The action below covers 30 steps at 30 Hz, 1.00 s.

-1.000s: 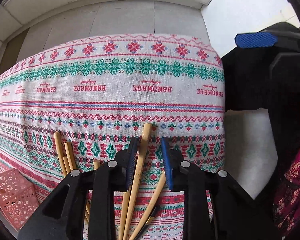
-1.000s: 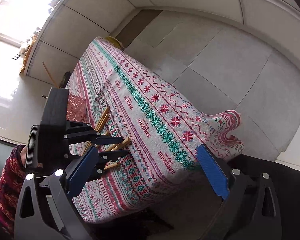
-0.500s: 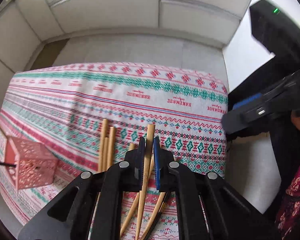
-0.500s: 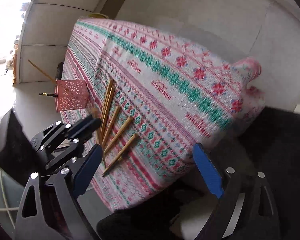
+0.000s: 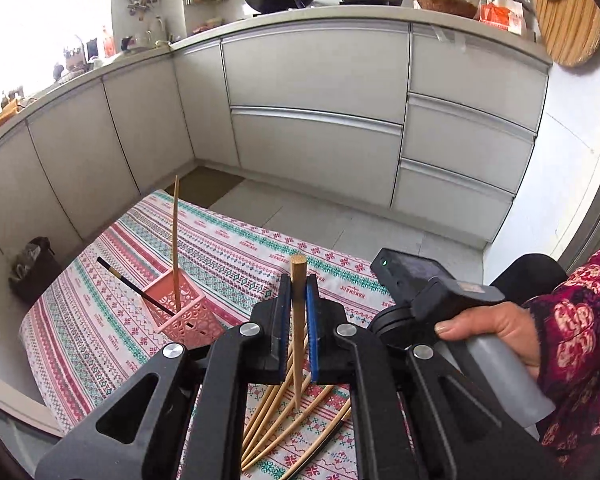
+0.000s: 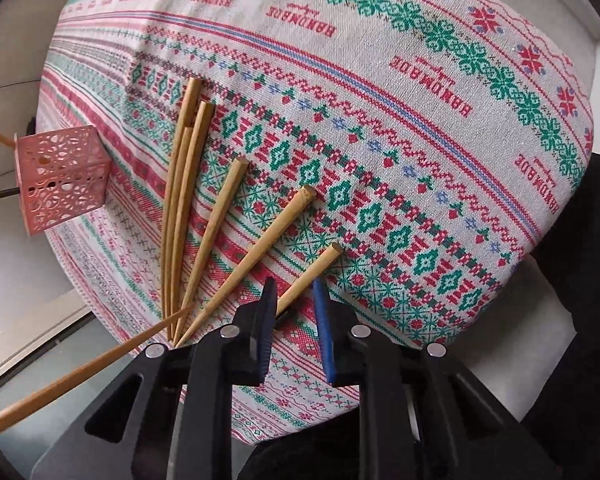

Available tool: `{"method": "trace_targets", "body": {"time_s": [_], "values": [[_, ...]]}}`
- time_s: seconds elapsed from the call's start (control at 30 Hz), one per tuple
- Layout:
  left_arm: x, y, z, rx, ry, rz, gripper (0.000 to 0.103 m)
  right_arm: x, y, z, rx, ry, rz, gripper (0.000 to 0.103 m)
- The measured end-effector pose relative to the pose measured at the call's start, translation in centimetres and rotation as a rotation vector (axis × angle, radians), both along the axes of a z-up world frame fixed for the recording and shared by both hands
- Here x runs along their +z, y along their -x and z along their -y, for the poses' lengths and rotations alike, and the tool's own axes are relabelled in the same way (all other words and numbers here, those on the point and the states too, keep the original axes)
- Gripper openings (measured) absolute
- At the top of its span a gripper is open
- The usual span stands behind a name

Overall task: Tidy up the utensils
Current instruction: 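Grasp a plain chopstick with the left tool while the right tool grasps another, then lift both held chopsticks upright and carry them over the pink mesh cup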

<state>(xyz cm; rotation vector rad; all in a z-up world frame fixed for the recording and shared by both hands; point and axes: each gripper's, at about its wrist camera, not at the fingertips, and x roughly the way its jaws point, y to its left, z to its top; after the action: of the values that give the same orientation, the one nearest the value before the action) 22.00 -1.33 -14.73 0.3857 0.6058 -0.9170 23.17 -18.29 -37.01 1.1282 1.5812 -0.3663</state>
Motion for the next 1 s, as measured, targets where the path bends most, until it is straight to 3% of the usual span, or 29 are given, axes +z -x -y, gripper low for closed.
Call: {"method": "trace_targets", "body": {"time_s": [0.17,0.27,0.57,0.87,1.0], "values": [[0.9,0.2,-1.4,0.024,0.066,0.032,0.007,-0.4,-1.7,-1.9,0.017,0.066,-0.049,0.02],[1.6,0.9,-2.2,0.04,0.112,0.046,0.007,-0.4,-2.0,-2.4,0.016,0.084,-0.045,0.015],[2.5,1.6,-2.9,0.112,0.194,0.042,0.007,0.9,-0.5,1.3,-0.032,0.12,0.175,0.01],[3.7,2.7,-3.6,0.236,0.308,-0.001,0.007,7.4,0.2,2.6,0.072,0.23,0.46,0.01],[4.4,3.3,-3.7,0.279,0.317,-0.004,0.007,10.9,1.7,3.2,0.125,0.272,0.582,0.009]]}}
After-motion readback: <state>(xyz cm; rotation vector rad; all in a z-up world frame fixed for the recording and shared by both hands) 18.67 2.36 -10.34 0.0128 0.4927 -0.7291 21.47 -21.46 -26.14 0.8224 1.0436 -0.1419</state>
